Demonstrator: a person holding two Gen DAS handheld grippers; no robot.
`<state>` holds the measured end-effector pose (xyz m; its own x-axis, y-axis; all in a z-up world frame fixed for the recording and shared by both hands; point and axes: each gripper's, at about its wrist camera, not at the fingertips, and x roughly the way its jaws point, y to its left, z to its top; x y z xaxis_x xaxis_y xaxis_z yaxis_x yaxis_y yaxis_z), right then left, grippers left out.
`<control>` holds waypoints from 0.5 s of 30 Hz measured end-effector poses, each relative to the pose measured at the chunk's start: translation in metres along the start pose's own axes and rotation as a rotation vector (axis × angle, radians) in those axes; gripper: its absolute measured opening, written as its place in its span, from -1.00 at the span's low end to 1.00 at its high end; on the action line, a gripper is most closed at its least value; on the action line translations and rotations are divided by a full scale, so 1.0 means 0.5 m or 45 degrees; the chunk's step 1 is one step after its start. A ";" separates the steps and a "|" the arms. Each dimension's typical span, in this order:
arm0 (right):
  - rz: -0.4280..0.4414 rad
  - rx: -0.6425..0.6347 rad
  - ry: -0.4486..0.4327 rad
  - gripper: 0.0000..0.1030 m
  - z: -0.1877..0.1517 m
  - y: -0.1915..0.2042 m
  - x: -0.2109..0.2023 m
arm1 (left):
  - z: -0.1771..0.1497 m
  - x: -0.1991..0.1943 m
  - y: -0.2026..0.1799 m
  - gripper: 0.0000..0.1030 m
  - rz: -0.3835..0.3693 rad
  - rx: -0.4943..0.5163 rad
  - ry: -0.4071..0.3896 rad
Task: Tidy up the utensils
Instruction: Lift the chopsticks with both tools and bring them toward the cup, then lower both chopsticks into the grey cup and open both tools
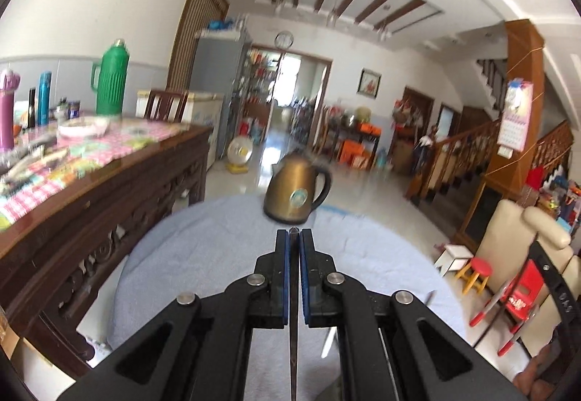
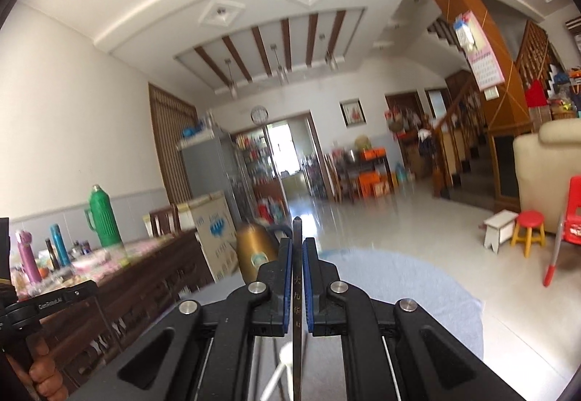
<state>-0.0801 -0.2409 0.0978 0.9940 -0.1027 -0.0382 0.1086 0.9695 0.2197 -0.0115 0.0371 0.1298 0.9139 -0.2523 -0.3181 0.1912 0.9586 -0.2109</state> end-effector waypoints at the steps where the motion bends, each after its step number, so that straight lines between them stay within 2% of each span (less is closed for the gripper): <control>1: 0.009 0.004 -0.025 -0.88 0.004 0.007 -0.005 | 0.009 -0.017 -0.007 -0.89 -0.015 0.004 -0.023; 5: 0.047 0.024 -0.113 -0.88 0.019 0.043 -0.020 | 0.041 -0.069 -0.034 -0.89 -0.088 0.009 -0.099; 10: 0.074 0.048 -0.153 -0.87 0.006 0.086 -0.015 | 0.052 -0.104 -0.051 -0.89 -0.161 -0.030 -0.176; 12: 0.069 0.047 -0.146 -0.88 -0.011 0.102 -0.006 | 0.048 -0.102 -0.058 -0.89 -0.166 -0.042 -0.210; 15: 0.048 0.019 -0.118 -0.88 -0.044 0.115 0.019 | 0.025 -0.079 -0.074 -0.89 -0.141 -0.033 -0.203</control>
<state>-0.0645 -0.1814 0.0885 0.9944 -0.0869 0.0604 0.0705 0.9698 0.2337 -0.0501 0.0135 0.1617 0.9334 -0.3297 -0.1417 0.2861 0.9220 -0.2609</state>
